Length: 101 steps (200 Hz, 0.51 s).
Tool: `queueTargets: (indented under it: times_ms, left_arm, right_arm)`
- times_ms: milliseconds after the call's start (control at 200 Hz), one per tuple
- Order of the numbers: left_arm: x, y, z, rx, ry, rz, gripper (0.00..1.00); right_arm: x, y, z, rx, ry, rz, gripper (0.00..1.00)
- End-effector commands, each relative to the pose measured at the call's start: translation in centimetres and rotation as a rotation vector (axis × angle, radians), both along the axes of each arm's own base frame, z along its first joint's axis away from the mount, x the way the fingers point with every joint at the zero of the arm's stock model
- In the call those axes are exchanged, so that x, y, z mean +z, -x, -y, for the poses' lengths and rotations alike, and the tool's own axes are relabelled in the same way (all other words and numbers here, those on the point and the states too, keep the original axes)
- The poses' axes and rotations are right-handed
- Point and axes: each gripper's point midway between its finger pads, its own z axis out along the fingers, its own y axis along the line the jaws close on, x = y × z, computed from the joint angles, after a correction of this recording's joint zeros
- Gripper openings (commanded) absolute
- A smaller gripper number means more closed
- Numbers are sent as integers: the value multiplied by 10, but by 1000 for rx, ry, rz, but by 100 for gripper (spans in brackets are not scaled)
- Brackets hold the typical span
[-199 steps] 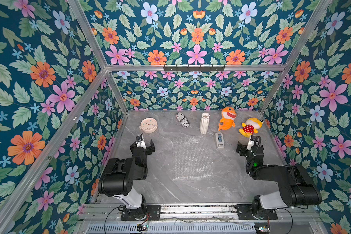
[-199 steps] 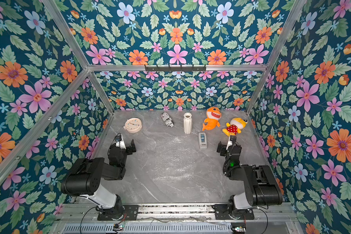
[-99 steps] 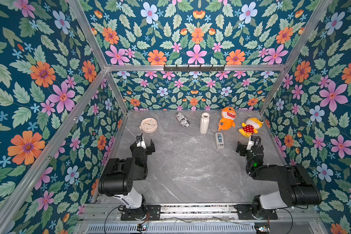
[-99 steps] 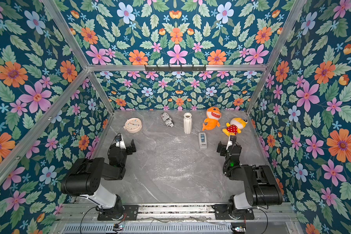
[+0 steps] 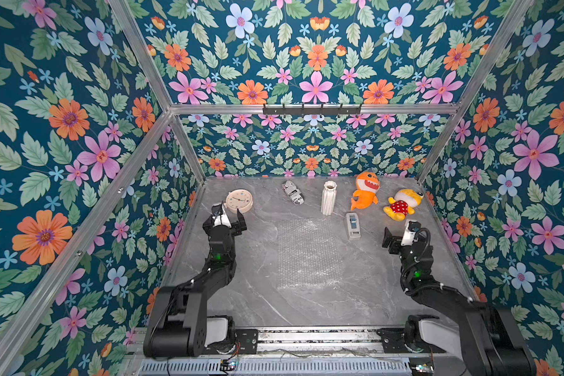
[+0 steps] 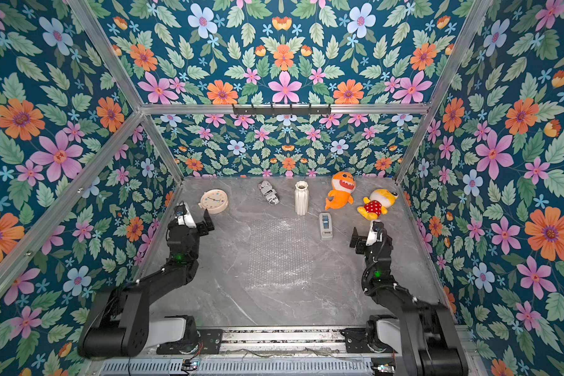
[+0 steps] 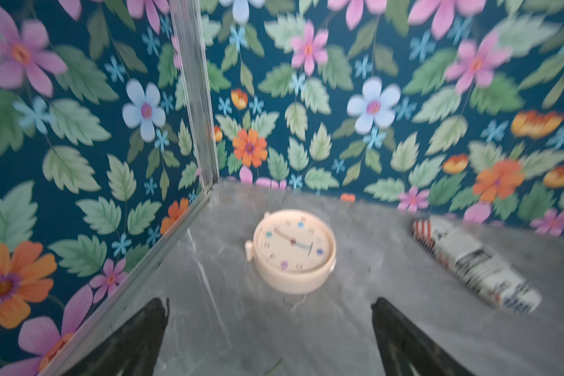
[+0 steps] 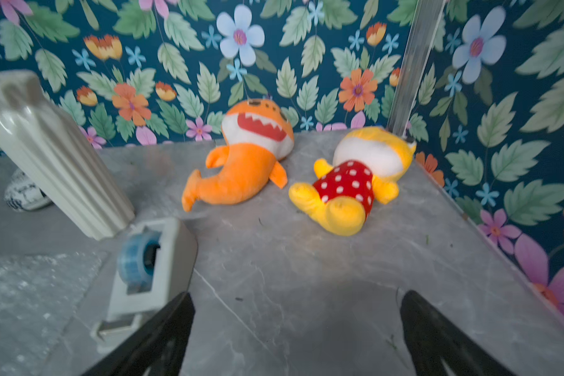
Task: Wrap vases in bubble wrap
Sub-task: Pick up the vase from the center of the board.
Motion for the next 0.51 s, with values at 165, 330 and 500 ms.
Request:
queueTargets:
  times_ms: [165,330,500]
  left_arm:
    - [-17,30,44,-114,236,-237,100]
    - [-4,27,50,-135,271,-263,100]
    - [25,35,26,-10,305,-146,100]
  right_arm:
    - [59,63,56,-395,-412,72,99]
    - [66,45,20,-204,-437,-153,99]
    - [57,27,15,-173,-533,-213,99]
